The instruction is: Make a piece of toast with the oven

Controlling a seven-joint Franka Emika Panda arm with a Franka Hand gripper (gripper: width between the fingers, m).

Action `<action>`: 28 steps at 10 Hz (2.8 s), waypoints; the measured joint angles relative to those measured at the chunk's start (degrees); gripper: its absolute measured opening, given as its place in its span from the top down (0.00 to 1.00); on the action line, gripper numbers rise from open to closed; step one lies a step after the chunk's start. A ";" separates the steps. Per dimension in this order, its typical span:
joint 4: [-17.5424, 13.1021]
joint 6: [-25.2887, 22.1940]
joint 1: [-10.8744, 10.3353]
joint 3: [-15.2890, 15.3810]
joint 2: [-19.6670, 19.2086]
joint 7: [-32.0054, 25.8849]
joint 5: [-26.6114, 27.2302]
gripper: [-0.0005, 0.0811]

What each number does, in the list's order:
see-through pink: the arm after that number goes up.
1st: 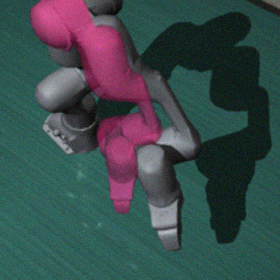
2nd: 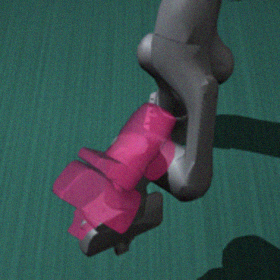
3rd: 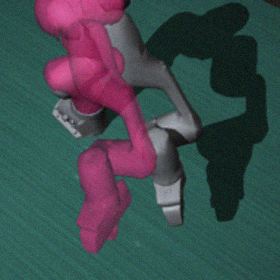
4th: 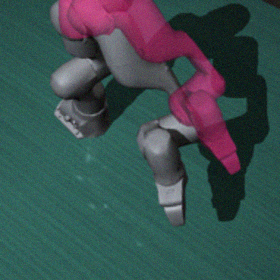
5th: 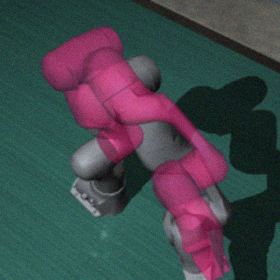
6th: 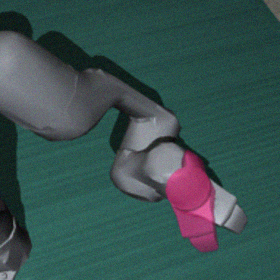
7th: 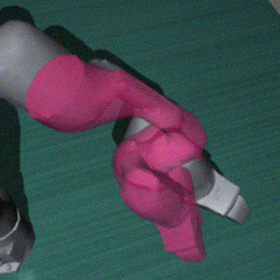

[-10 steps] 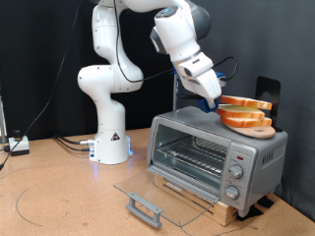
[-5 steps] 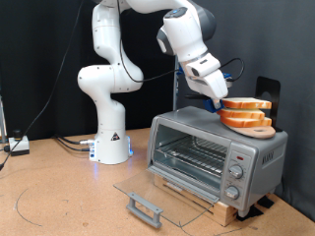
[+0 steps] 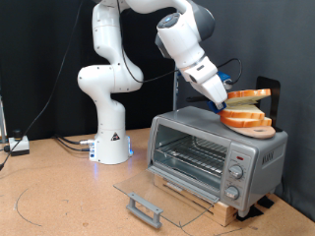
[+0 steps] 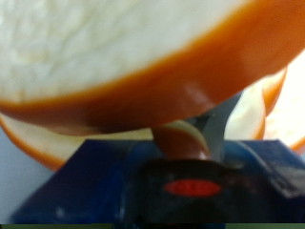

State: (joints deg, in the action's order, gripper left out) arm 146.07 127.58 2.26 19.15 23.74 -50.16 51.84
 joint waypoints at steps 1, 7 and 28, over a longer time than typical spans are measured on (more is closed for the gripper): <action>0.01 -1.08 0.02 -0.85 0.00 -0.84 0.40 0.51; 0.65 1.37 1.37 -1.41 -0.85 -2.03 -4.72 0.51; -1.64 -5.72 1.53 -1.52 -2.85 -5.77 -3.65 0.51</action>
State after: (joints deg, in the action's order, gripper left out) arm 144.43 121.86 3.79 17.63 20.90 -55.93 48.19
